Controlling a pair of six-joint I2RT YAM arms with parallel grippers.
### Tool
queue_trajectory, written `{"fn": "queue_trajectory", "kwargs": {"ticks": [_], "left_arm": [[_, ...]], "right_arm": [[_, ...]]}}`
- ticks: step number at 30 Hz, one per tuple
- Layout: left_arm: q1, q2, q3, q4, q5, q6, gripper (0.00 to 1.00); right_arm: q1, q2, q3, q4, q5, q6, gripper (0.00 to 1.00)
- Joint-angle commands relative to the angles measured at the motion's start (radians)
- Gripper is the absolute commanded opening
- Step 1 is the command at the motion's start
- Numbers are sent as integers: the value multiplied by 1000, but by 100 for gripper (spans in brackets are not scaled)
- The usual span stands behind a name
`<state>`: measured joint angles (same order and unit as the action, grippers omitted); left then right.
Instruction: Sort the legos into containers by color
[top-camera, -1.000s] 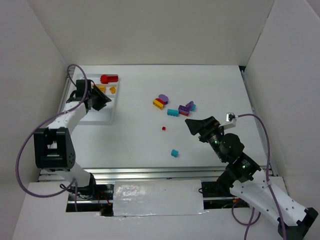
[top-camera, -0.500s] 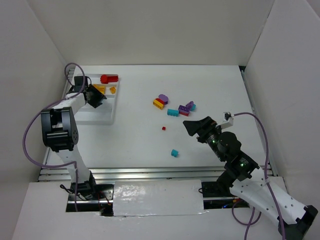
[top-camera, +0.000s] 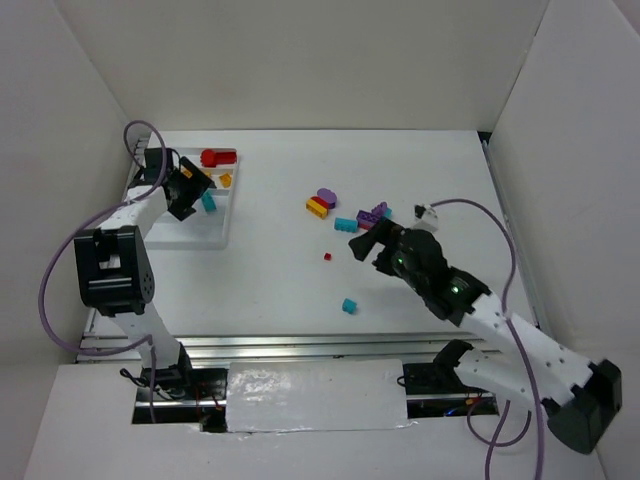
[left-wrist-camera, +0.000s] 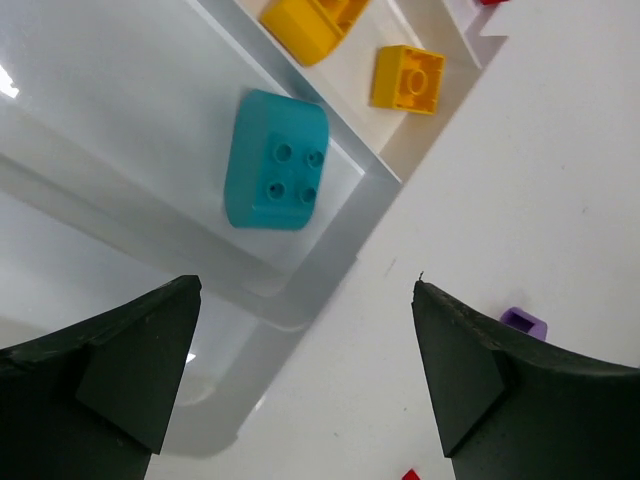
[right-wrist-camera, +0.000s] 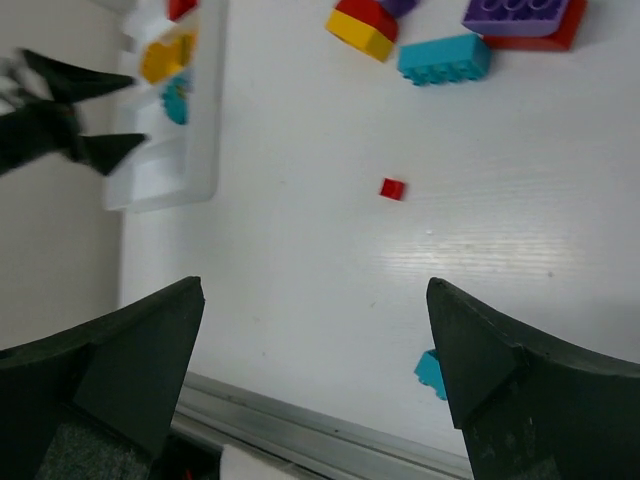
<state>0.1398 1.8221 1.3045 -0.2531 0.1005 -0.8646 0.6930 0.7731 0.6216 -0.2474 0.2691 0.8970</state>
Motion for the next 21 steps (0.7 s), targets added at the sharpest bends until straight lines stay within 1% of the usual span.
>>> {"fn": "queue_trajectory", "kwargs": {"ticks": [1, 2, 3, 4, 6, 7, 8, 9, 10, 11, 12, 13, 15, 18, 19, 21], "left_arm": [[-75, -153, 64, -81, -89, 65, 100], [-106, -205, 94, -112, -103, 106, 99], [-184, -231, 110, -168, -154, 124, 100], [-221, -257, 119, -195, -227, 134, 99], [-300, -352, 104, -219, -254, 159, 99], [-318, -386, 89, -230, -243, 159, 100], [-325, -465, 64, -227, -226, 162, 99], [-330, -507, 9, -221, -205, 165, 100], [-332, -548, -17, -216, -188, 171, 99], [-333, -629, -45, -204, -156, 183, 100], [-336, -667, -85, -204, -138, 196, 100], [-336, -723, -97, -210, -121, 223, 100], [-338, -762, -116, -248, -50, 259, 99], [-338, -799, -131, -314, 39, 334, 100], [-338, -816, -137, -330, 51, 364, 100], [-338, -837, -163, -359, 57, 395, 99]], "right_arm": [[14, 280, 160, -188, 34, -44, 100], [31, 335, 200, -206, 79, -50, 100], [49, 375, 210, -220, 106, -52, 100], [66, 440, 216, -225, 126, -58, 100], [121, 488, 219, -210, 113, -95, 99], [140, 526, 219, -196, 108, -140, 99], [176, 543, 221, -197, 113, -151, 99], [194, 554, 218, -190, 113, -171, 99], [210, 560, 210, -167, 98, -222, 99], [226, 558, 195, -159, 93, -237, 98], [233, 552, 184, -147, 82, -260, 98], [235, 539, 172, -118, 41, -273, 97], [228, 534, 138, -92, 13, -293, 95], [215, 584, 156, -107, -16, -306, 91], [215, 627, 170, -131, -16, -311, 89], [218, 682, 204, -151, -33, -338, 81]]}}
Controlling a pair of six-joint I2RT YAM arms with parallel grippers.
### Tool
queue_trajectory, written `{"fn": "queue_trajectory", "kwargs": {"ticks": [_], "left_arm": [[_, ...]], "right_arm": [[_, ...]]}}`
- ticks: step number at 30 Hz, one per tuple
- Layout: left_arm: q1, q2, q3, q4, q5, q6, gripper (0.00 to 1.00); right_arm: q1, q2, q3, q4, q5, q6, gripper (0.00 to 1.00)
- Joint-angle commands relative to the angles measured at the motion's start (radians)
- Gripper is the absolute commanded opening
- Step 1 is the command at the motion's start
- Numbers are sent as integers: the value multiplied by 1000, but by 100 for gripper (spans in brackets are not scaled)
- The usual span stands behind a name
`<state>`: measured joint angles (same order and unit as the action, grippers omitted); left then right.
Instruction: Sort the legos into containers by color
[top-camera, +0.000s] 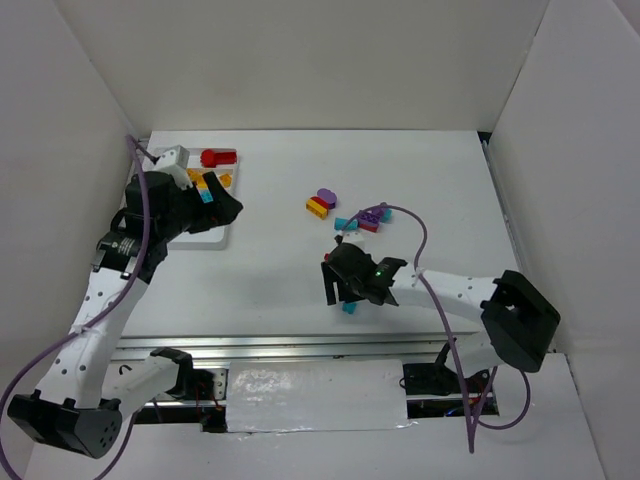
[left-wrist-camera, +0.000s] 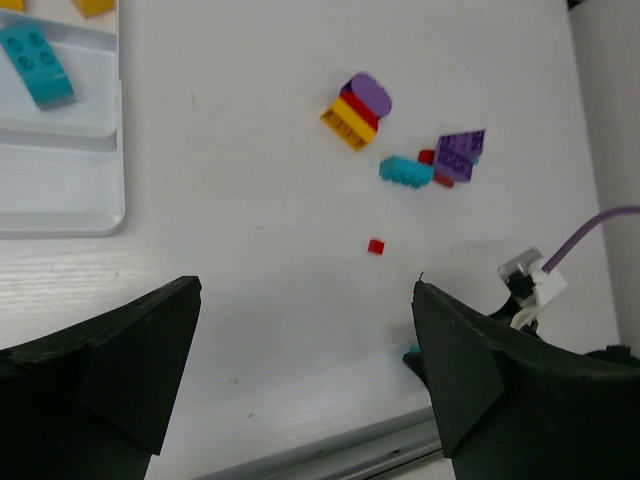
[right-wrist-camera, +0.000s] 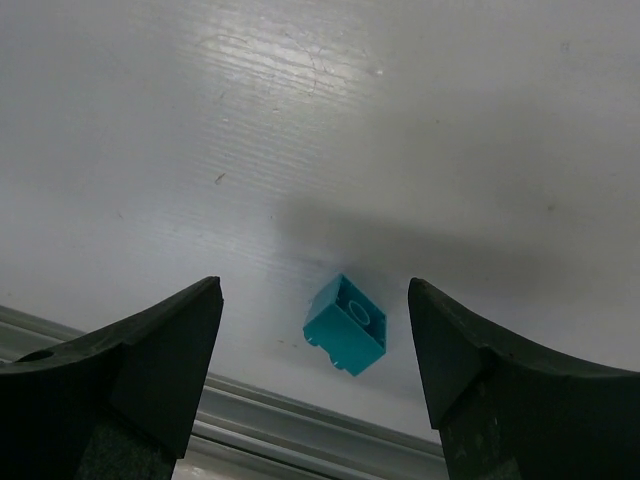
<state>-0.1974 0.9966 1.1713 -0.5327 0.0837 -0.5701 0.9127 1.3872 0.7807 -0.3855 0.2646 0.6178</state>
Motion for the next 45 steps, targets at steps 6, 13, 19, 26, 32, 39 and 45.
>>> {"fn": "queue_trajectory", "kwargs": {"ticks": [6, 13, 19, 26, 32, 39, 45], "left_arm": [[0, -69, -114, -104, 47, 191, 100], [0, -56, -193, -76, 79, 199, 100], [0, -64, -205, -69, 85, 203, 100], [0, -50, -209, -67, 96, 203, 99], [0, -41, -210, -62, 97, 199, 100], [0, -27, -208, -62, 105, 196, 100], [0, -33, -220, -30, 201, 165, 99]], "right_arm": [[0, 95, 32, -1, -85, -75, 68], [5, 141, 45, -41, -62, -58, 63], [6, 108, 12, -53, -53, -44, 62], [6, 98, 8, -50, -48, -41, 42], [6, 84, 14, -44, -48, -29, 0], [3, 61, 23, -30, -38, -15, 0], [2, 7, 46, -7, -28, 55, 0]]}}
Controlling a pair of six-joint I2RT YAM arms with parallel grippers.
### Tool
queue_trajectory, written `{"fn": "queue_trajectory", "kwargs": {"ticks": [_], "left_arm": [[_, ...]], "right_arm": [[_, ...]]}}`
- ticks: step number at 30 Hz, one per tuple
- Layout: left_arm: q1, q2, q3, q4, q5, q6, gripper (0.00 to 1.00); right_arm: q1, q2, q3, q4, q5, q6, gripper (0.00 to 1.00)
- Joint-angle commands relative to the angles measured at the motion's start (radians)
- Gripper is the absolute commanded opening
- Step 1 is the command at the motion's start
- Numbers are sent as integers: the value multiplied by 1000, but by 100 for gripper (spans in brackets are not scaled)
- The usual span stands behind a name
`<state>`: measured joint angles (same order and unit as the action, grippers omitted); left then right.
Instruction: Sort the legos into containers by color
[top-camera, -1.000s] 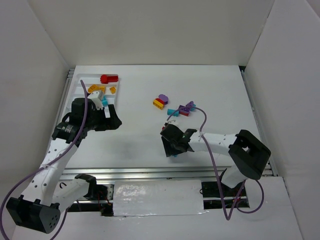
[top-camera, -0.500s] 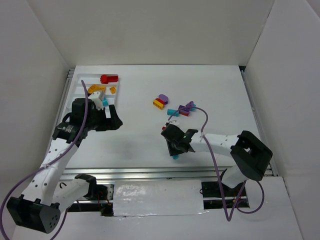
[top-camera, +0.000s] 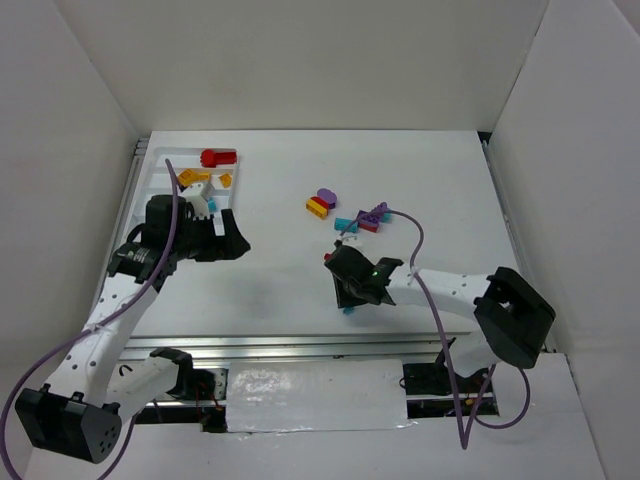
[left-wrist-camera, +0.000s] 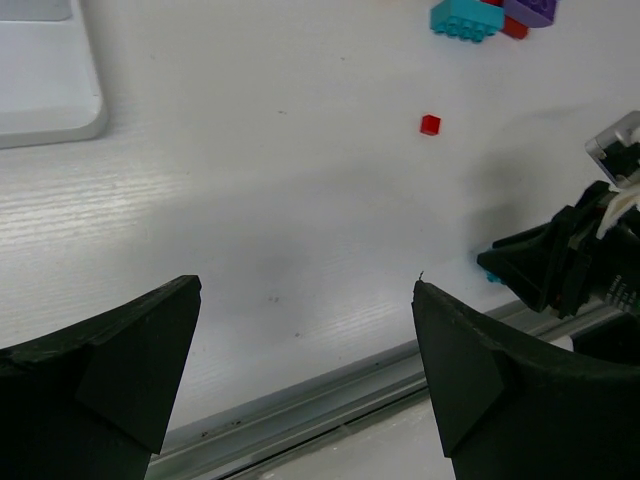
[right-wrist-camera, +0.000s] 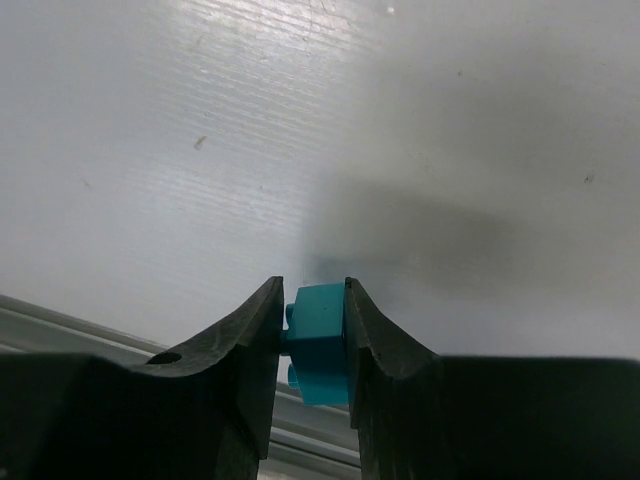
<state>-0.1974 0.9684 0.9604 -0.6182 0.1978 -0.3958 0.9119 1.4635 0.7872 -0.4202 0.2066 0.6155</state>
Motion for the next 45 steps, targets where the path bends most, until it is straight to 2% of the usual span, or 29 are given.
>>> {"fn": "queue_trajectory", "kwargs": {"ticks": [1, 3, 4, 7, 9, 10, 11, 13, 18, 21, 23, 26, 37, 40, 43, 44, 45], "left_arm": [[0, -13, -21, 70, 165, -23, 100], [0, -40, -92, 176, 289, -64, 99], [0, -52, -121, 230, 437, -80, 100], [-4, -92, -219, 450, 606, -222, 100], [-32, -117, -305, 689, 707, -315, 99], [-52, -123, -336, 778, 732, -413, 100], [-104, -128, -380, 936, 756, -452, 99], [-175, -117, -403, 1034, 741, -503, 100], [-404, -69, -400, 1251, 695, -505, 100], [-468, -69, -379, 1256, 646, -467, 99], [-491, -62, -353, 1240, 629, -443, 97], [-496, -42, -328, 1247, 624, -433, 93], [-501, 6, -302, 1289, 615, -443, 80], [-502, 4, -299, 1292, 617, -442, 68], [-502, 1, -292, 1302, 627, -445, 48], [-502, -2, -290, 1305, 629, -446, 32], [-502, -3, -290, 1307, 632, -446, 23]], "right_arm": [[4, -103, 43, 34, 33, 72, 0], [1, -150, 40, 69, 31, 114, 0], [-2, -211, 38, 86, 27, 127, 0], [-30, -364, 9, 168, 1, 173, 0], [-53, -451, -35, 260, -25, 206, 0], [-57, -536, -51, 341, -54, 216, 0], [-57, -572, -83, 388, -74, 227, 0], [-57, -653, -107, 507, -148, 234, 0], [-57, -716, -117, 595, -225, 239, 0], [-57, -727, -123, 639, -303, 233, 0], [-57, -729, -137, 681, -389, 237, 0], [-57, -723, -146, 715, -440, 251, 0], [-41, -684, -154, 787, -513, 277, 0], [-30, -664, -154, 804, -518, 277, 0], [-27, -657, -160, 810, -507, 277, 0], [-28, -657, -163, 810, -503, 274, 0], [-28, -660, -163, 808, -492, 271, 0]]}}
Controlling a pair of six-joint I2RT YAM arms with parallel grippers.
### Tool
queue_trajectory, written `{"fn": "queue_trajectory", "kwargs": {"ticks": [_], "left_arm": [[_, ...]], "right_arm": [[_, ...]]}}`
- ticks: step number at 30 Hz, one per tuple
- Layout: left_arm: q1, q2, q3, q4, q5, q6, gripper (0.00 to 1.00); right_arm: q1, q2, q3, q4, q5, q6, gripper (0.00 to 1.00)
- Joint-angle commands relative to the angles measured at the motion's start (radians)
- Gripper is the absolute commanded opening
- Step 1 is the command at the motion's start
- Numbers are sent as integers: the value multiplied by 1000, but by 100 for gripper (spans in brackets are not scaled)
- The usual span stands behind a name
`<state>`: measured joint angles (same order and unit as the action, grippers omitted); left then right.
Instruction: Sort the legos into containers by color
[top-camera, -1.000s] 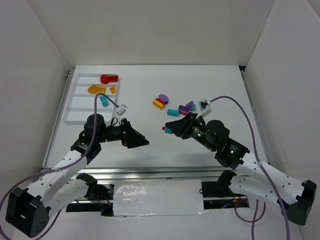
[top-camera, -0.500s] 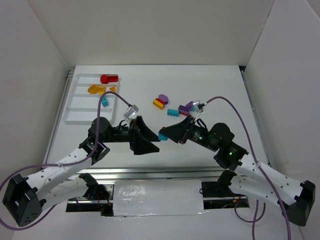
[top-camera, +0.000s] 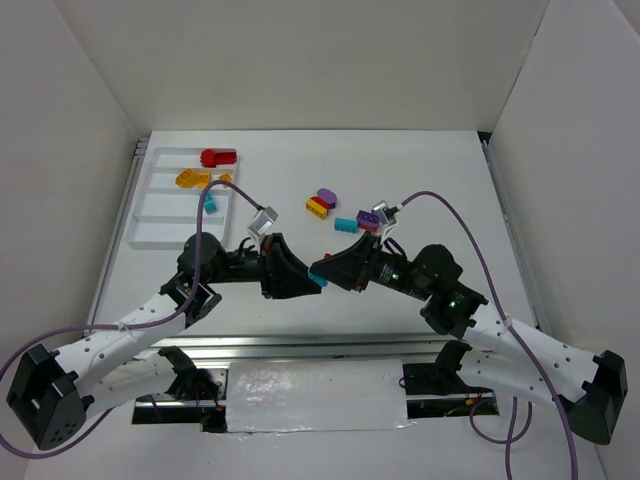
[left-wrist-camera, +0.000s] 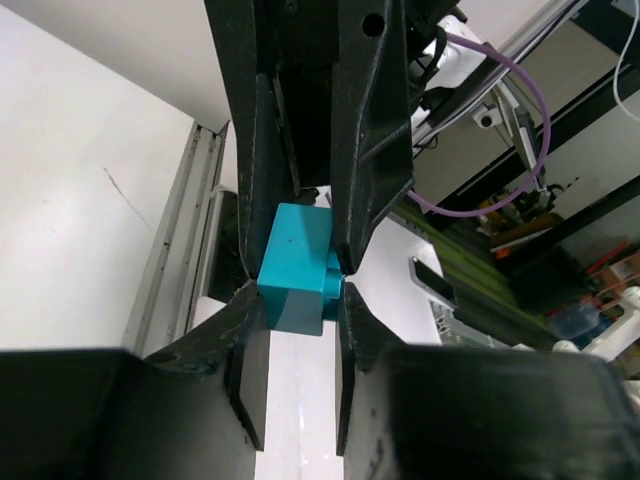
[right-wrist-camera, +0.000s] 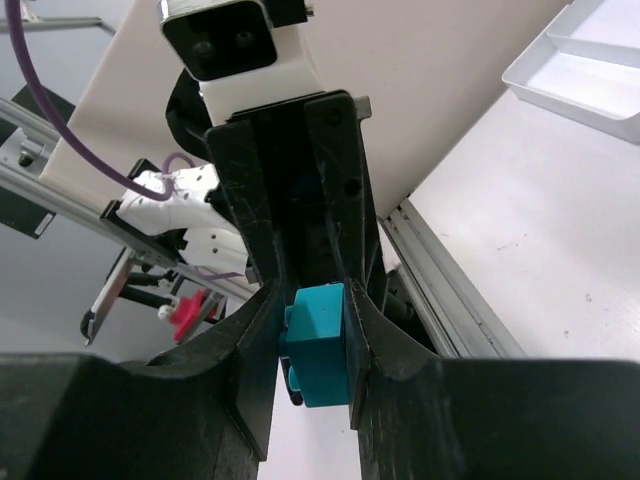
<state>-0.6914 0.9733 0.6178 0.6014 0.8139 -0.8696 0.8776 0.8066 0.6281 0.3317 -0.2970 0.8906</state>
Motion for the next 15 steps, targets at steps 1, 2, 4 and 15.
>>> {"fn": "queue_trajectory", "kwargs": {"ticks": [1, 2, 4, 15], "left_arm": [[-8, -10, 54, 84, 22, 27, 17], [-8, -10, 57, 78, 24, 30, 6], [-8, -12, 62, 51, 19, 44, 0], [352, 166, 380, -883, -770, 157, 0]], "right_arm": [[6, -3, -2, 49, 18, -5, 0], [9, -4, 1, 46, 22, -13, 0], [6, -6, 10, 23, 33, -24, 21], [-72, -194, 38, -531, 658, 2, 100]]}}
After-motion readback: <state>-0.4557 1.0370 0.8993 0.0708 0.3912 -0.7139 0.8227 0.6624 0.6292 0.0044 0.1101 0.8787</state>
